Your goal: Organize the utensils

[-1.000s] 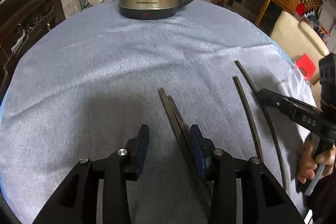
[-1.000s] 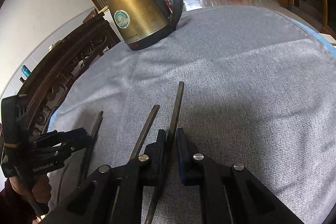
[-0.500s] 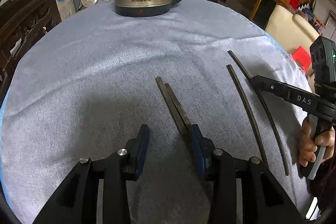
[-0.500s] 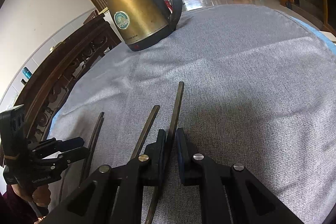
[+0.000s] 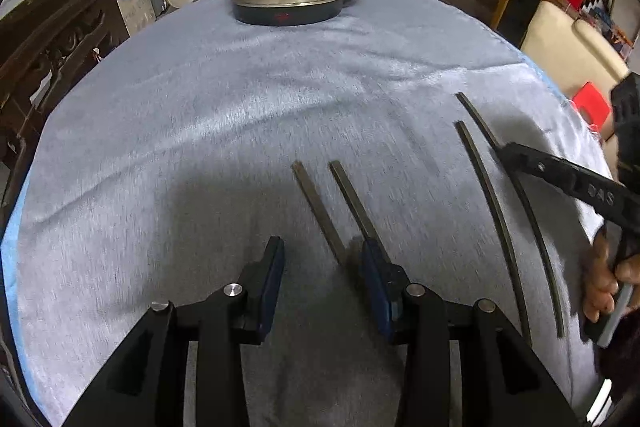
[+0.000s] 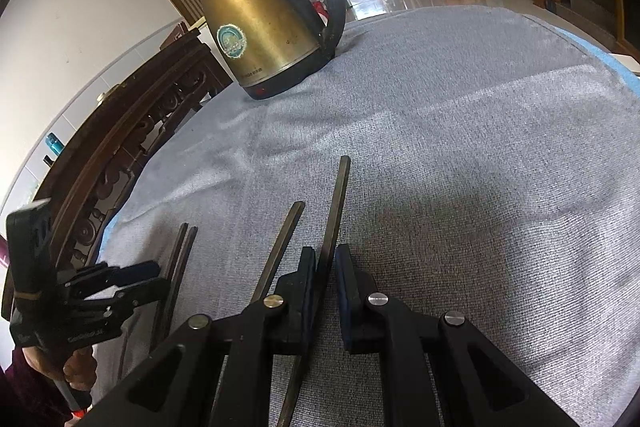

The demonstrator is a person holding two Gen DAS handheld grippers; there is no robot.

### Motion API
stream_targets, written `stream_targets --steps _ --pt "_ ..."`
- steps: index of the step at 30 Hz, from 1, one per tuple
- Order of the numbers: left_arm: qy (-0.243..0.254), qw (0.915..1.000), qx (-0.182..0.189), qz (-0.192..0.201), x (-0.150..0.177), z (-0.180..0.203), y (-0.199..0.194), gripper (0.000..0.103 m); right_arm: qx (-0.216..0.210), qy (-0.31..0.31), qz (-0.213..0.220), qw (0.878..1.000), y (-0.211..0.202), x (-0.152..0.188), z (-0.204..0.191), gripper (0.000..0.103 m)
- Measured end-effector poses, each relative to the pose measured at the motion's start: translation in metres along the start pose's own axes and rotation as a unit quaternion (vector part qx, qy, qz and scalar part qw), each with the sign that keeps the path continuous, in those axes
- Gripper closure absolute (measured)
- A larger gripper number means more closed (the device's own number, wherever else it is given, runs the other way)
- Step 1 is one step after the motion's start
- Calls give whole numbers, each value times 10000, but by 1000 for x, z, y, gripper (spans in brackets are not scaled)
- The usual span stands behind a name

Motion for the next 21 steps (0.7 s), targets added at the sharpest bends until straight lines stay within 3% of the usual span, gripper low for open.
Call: stream_targets --steps 5,9,15,21 --pt "-155 9997 -25 -204 -24 -5 5 63 670 -481 -276 9962 7 -16 -16 88" --pt "-192 9991 -108 -373 -32 -6 7 68 933 -429 -650 9926 17 -39 -16 88" --pt "-595 9941 90 -902 -38 -12 9 83 1790 -749 -1284 9725 35 -62 -32 87" --pt "-670 9872 -94 -1446 -53 -10 16 92 2180 -883 -1557 9594 42 -65 -39 95"
Point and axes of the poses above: each gripper's, at about its wrist camera, not at the fingertips, and y roughly the way its jaws point, z to its right, x to its underside, the point moved 5 cm from there along y, roughly the way its jaws point, and after that the axes turned 15 degrees about -z, right-handed, at the moved point
